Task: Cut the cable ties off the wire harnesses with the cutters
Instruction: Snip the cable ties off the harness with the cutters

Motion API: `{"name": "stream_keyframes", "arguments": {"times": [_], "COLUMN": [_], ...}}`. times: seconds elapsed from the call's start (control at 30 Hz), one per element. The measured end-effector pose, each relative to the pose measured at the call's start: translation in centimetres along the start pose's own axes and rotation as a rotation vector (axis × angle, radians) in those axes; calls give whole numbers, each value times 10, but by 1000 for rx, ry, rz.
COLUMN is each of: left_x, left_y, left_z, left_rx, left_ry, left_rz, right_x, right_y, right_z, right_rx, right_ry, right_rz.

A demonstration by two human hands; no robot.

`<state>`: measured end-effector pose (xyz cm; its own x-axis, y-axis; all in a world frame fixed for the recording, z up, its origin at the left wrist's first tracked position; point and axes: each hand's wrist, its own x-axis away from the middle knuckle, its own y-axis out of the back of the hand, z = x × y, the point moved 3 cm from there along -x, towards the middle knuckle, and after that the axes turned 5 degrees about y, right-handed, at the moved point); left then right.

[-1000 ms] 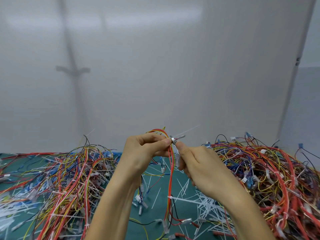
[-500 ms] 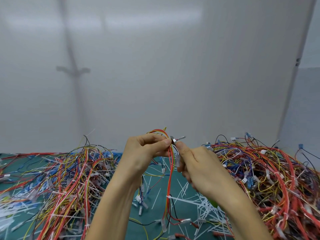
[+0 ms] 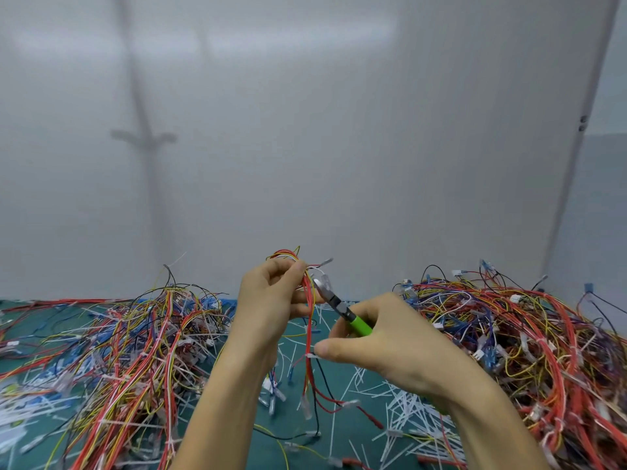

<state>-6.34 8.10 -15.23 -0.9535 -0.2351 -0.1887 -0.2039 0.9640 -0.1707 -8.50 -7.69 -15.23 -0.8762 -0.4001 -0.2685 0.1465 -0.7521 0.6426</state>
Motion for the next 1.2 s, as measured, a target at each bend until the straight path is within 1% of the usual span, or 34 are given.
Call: {"name": "stream_keyframes", "arguments": {"times": [0.1, 0.17, 0.23, 0.27, 0.33, 0.4, 0.47, 0.53, 0.67, 0.8, 0.9, 1.0, 1.13, 1.2], "left_x": [-3, -4, -3, -3, -2, -1, 1, 3, 5, 5, 4, 3, 3, 2], "left_y": [1, 2, 1, 0, -1, -3, -7, -11, -16, -14, -11, -9, -6, -3], "left_z": [1, 1, 1, 3, 4, 5, 5, 6, 9, 11, 10, 6, 0, -3], "left_rx": [45, 81, 89, 72, 8, -30, -3, 75, 130, 99, 49, -3, -70, -49], "left_ry": [8, 14, 31, 43, 82, 135, 183, 224, 261, 220, 146, 61, -12, -36], "left_rz": [4, 9, 28, 44, 71, 136, 247, 341, 452, 512, 494, 442, 341, 264], "right_x": [0, 2, 3, 2, 0, -3, -5, -6, -7, -6, -7, -8, -8, -7], "right_y": [3, 6, 8, 8, 8, 8, 9, 11, 17, 20, 19, 17, 18, 20], "right_z": [0, 1, 2, 2, 1, -2, -5, -8, -13, -15, -16, -14, -13, -14], "right_rx": [-38, -65, -46, -26, 12, 15, -12, -46, -136, -149, -157, -179, -278, -326], "right_ry": [4, 9, 32, 44, 53, 41, 25, 20, 19, 38, 39, 50, 66, 60], "right_rz": [0, 39, 63, 46, -24, -122, -240, -315, -400, -408, -432, -461, -514, -505]}}
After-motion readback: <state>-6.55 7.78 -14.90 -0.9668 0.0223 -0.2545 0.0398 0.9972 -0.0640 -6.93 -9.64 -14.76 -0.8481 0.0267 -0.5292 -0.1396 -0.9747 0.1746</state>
